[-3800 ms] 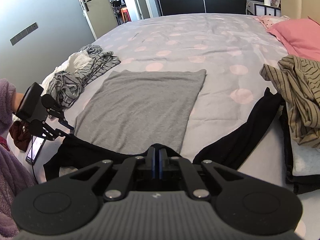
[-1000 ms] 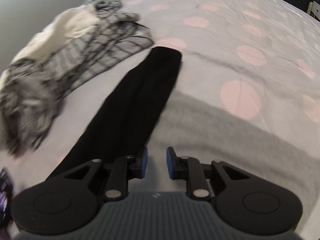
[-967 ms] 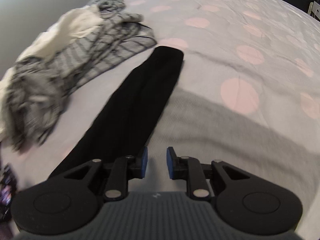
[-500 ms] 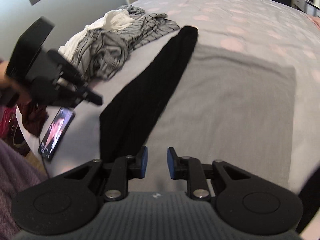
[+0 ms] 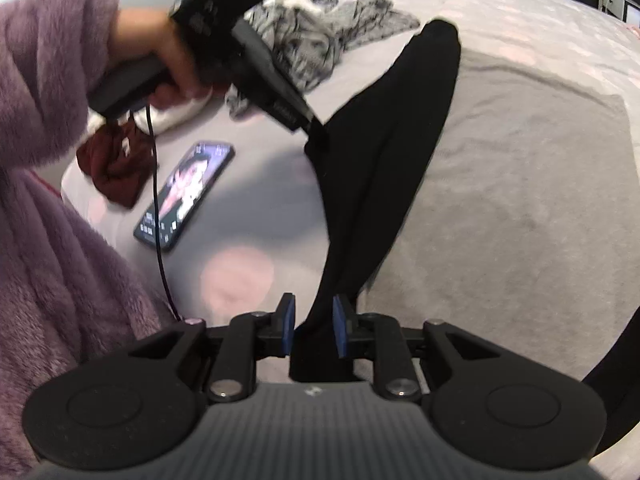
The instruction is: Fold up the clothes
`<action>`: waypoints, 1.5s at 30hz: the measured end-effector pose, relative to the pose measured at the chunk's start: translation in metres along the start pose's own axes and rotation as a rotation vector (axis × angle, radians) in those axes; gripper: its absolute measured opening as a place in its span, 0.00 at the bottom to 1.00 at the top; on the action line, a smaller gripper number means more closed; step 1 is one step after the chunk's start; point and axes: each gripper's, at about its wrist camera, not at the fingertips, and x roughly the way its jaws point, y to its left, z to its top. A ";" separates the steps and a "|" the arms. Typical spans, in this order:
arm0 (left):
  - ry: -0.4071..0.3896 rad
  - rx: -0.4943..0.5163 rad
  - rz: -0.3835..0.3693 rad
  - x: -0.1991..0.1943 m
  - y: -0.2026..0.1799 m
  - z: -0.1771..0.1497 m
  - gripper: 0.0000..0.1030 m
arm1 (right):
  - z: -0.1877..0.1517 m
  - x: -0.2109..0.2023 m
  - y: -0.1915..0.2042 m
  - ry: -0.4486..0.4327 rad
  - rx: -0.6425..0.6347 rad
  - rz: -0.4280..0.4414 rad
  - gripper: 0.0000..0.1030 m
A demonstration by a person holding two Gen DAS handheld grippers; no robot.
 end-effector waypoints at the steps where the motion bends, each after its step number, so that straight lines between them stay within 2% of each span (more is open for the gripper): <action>1: 0.002 -0.001 0.001 0.000 0.001 -0.001 0.00 | -0.001 0.005 0.001 0.015 0.004 -0.003 0.27; 5: -0.007 -0.004 -0.005 0.002 0.004 -0.005 0.00 | -0.002 0.020 -0.008 0.046 0.066 -0.001 0.27; 7: -0.011 -0.007 -0.007 0.004 0.006 -0.005 0.00 | -0.004 0.023 -0.014 0.057 0.110 0.032 0.05; 12: -0.005 -0.020 0.007 0.014 0.009 -0.003 0.00 | -0.009 0.011 -0.029 0.050 0.192 0.062 0.04; 18: 0.021 -0.002 0.032 0.021 0.006 0.001 0.00 | -0.026 0.017 -0.056 0.141 0.337 0.082 0.03; 23: 0.030 0.037 0.053 0.023 0.000 0.001 0.00 | -0.031 0.019 -0.060 0.170 0.349 0.091 0.04; 26: 0.025 0.021 0.045 0.017 0.003 0.003 0.00 | -0.031 0.015 -0.061 0.159 0.342 0.083 0.11; 28: 0.011 0.011 0.041 0.009 0.004 0.002 0.00 | -0.027 0.005 -0.062 0.124 0.331 0.071 0.32; 32: -0.037 -0.028 0.015 -0.014 0.004 0.004 0.00 | -0.015 -0.020 -0.076 0.032 0.330 0.027 0.36; 36: -0.121 -0.056 0.010 -0.043 -0.005 0.010 0.00 | -0.003 -0.045 -0.107 0.004 0.321 -0.051 0.45; 37: -0.140 -0.072 0.013 -0.050 -0.009 0.012 0.00 | -0.001 -0.052 -0.116 -0.004 0.315 -0.080 0.50; 39: -0.174 -0.103 0.022 -0.061 -0.018 0.016 0.00 | 0.002 -0.067 -0.136 -0.023 0.299 -0.146 0.54; 40: -0.191 -0.114 0.024 -0.064 -0.026 0.017 0.01 | 0.002 -0.074 -0.147 -0.029 0.285 -0.183 0.54; 43: -0.238 -0.181 0.028 -0.069 -0.056 0.025 0.14 | 0.000 -0.092 -0.182 -0.038 0.252 -0.308 0.54; 45: -0.262 -0.206 0.032 -0.068 -0.081 0.033 0.16 | -0.004 -0.100 -0.211 -0.035 0.284 -0.382 0.54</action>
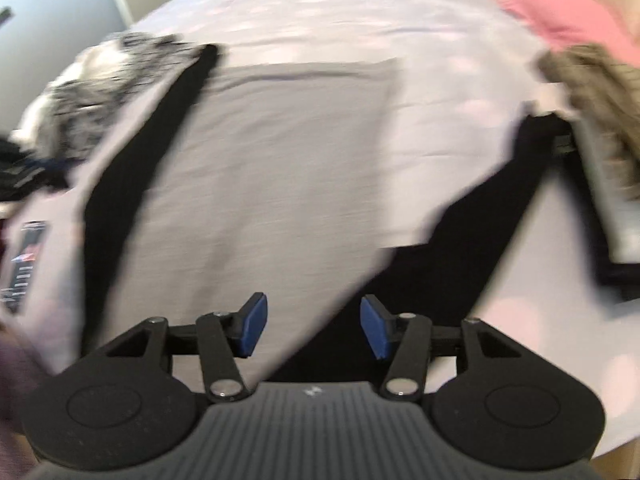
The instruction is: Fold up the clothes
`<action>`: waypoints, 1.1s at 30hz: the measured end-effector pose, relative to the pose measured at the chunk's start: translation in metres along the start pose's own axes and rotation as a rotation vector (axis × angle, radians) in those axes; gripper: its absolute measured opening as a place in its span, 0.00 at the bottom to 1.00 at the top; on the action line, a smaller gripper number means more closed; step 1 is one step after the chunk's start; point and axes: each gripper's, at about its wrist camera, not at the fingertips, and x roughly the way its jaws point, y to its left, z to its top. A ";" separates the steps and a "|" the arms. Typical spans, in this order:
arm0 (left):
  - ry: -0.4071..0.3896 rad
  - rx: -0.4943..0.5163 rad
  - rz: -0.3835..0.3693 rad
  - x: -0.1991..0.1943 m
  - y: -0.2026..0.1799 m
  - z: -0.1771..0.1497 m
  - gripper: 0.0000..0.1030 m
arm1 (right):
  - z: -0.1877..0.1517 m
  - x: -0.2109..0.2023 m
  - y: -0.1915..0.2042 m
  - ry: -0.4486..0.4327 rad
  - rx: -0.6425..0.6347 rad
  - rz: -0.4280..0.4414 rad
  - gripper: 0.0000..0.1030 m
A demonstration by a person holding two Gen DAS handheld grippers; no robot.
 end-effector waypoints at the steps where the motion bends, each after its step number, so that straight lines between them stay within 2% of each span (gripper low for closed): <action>1: -0.012 -0.002 0.000 0.002 -0.015 0.001 0.16 | 0.002 0.003 -0.015 0.006 0.030 -0.027 0.53; 3: -0.030 -0.024 -0.016 0.009 -0.039 0.004 0.16 | 0.005 0.006 -0.043 0.009 0.085 -0.065 0.52; 6: -0.042 -0.078 -0.086 0.022 -0.063 0.011 0.16 | 0.009 0.010 -0.071 -0.004 0.130 -0.092 0.52; 11: -0.035 -0.114 -0.104 0.044 -0.088 0.025 0.16 | 0.010 0.021 -0.101 -0.018 0.136 -0.120 0.45; 19: 0.002 -0.162 -0.112 0.067 -0.091 0.034 0.16 | 0.005 0.049 -0.112 -0.018 0.176 -0.119 0.38; 26: 0.057 -0.184 -0.121 0.086 -0.085 0.029 0.16 | 0.010 0.076 -0.125 -0.008 0.293 -0.128 0.36; 27: 0.063 -0.189 -0.121 0.087 -0.084 0.028 0.16 | 0.010 0.079 -0.128 -0.009 0.318 -0.120 0.32; 28: 0.067 -0.192 -0.122 0.089 -0.083 0.028 0.16 | 0.010 0.082 -0.131 -0.010 0.342 -0.111 0.17; 29: 0.071 -0.196 -0.123 0.090 -0.081 0.027 0.16 | 0.011 0.083 -0.130 -0.015 0.347 -0.100 0.07; 30: 0.074 -0.198 -0.124 0.091 -0.080 0.026 0.16 | 0.012 0.082 -0.128 -0.025 0.347 -0.096 0.02; 33: 0.073 -0.206 -0.126 0.090 -0.078 0.025 0.16 | 0.013 0.068 -0.117 -0.076 0.343 -0.133 0.02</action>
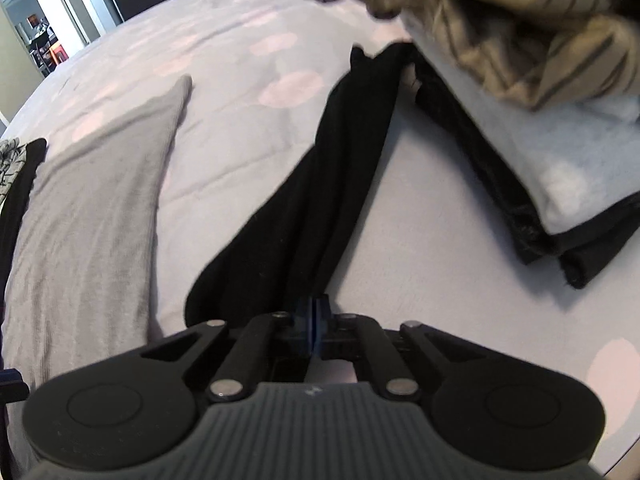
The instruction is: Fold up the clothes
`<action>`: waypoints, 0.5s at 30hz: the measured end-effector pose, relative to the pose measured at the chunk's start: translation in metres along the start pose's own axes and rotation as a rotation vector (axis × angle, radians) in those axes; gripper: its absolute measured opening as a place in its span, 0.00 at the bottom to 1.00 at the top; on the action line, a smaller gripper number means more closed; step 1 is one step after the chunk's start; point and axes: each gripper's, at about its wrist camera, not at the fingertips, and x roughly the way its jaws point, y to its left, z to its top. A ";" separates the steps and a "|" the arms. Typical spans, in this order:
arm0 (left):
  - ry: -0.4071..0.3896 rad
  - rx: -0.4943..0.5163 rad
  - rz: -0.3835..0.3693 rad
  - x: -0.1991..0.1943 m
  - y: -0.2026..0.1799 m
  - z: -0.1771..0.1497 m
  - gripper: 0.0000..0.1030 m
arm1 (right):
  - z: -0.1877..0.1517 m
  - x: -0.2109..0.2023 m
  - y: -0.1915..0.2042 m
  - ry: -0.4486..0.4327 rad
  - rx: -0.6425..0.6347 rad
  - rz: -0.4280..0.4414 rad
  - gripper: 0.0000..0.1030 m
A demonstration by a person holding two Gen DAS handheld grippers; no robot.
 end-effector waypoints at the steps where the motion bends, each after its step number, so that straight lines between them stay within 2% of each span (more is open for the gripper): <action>1: -0.004 -0.005 -0.001 -0.001 0.001 0.000 0.16 | 0.000 -0.008 0.005 -0.026 -0.005 -0.004 0.02; 6: -0.024 -0.044 -0.013 -0.008 0.007 0.003 0.16 | -0.007 -0.054 0.048 -0.194 -0.158 0.049 0.02; 8: -0.033 -0.048 -0.010 -0.011 0.008 0.005 0.16 | -0.017 -0.069 0.073 -0.222 -0.258 0.100 0.02; 11: -0.045 -0.047 -0.005 -0.016 0.009 0.005 0.16 | -0.040 -0.084 0.108 -0.192 -0.405 0.175 0.02; 15: -0.042 -0.044 0.004 -0.017 0.011 0.003 0.16 | -0.075 -0.074 0.139 -0.038 -0.544 0.269 0.03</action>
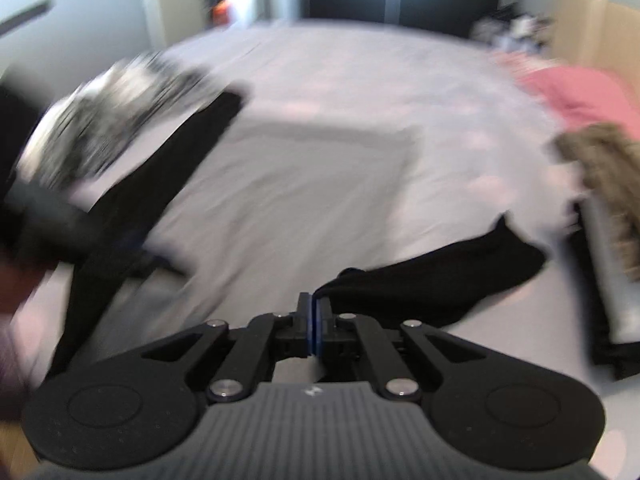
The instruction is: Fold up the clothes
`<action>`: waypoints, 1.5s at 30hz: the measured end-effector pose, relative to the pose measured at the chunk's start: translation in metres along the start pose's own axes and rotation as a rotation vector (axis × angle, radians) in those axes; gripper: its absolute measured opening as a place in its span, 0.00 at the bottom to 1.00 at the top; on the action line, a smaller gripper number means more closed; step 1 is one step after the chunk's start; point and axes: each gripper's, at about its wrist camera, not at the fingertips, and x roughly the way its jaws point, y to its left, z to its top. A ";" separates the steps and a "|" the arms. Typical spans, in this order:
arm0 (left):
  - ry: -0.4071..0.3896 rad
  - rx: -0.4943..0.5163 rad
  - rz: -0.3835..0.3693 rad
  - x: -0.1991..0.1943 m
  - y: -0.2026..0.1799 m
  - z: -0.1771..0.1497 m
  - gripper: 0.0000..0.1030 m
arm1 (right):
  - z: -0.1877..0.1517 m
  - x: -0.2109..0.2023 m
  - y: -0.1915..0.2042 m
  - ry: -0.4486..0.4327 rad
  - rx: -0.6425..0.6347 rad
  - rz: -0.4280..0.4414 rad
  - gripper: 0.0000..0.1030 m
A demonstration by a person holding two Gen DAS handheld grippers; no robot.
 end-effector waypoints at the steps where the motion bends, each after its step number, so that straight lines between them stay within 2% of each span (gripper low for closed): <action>1: 0.002 0.001 0.001 0.000 0.000 0.000 0.16 | -0.004 0.006 0.007 0.033 -0.024 0.021 0.08; 4: 0.006 0.004 0.002 0.000 0.000 -0.002 0.16 | -0.014 0.016 0.011 0.084 -0.049 0.022 0.18; 7: 0.006 0.014 0.002 -0.001 0.000 -0.002 0.16 | -0.013 0.010 -0.005 0.064 0.037 0.021 0.27; 11: 0.015 0.023 0.018 -0.002 -0.002 -0.002 0.16 | -0.008 0.002 -0.030 0.020 0.145 0.005 0.28; 16: 0.052 0.015 0.037 0.001 -0.003 0.000 0.16 | 0.003 0.004 -0.073 -0.005 0.287 -0.100 0.30; 20: 0.074 0.025 0.080 0.001 -0.005 0.002 0.17 | 0.011 0.020 -0.121 0.009 0.433 -0.194 0.35; 22: 0.087 0.020 0.098 0.002 -0.006 0.003 0.18 | 0.014 0.030 -0.144 0.019 0.521 -0.210 0.39; 24: 0.094 0.019 0.105 0.003 -0.006 0.002 0.21 | 0.013 0.039 -0.161 0.017 0.598 -0.224 0.40; 29: 0.106 0.038 0.090 0.006 -0.007 -0.004 0.21 | 0.009 0.065 -0.185 0.023 0.691 -0.247 0.40; 30: 0.108 0.039 0.086 0.006 -0.006 -0.005 0.21 | 0.009 0.069 -0.186 0.021 0.696 -0.245 0.39; 32: 0.109 0.032 0.086 0.006 -0.003 -0.005 0.21 | 0.011 0.075 -0.187 0.012 0.686 -0.245 0.28; 33: 0.107 0.026 0.088 0.006 -0.001 -0.005 0.21 | 0.014 0.077 -0.186 0.004 0.660 -0.241 0.10; 34: 0.102 0.018 0.091 0.004 0.001 -0.005 0.21 | 0.016 0.076 -0.183 -0.005 0.635 -0.236 0.05; 39: 0.058 -0.032 0.086 -0.007 0.011 -0.001 0.21 | 0.033 0.055 -0.158 -0.074 0.547 -0.208 0.05; 45: 0.030 -0.079 0.133 -0.018 0.025 -0.006 0.21 | 0.044 0.006 -0.073 -0.143 0.277 -0.116 0.05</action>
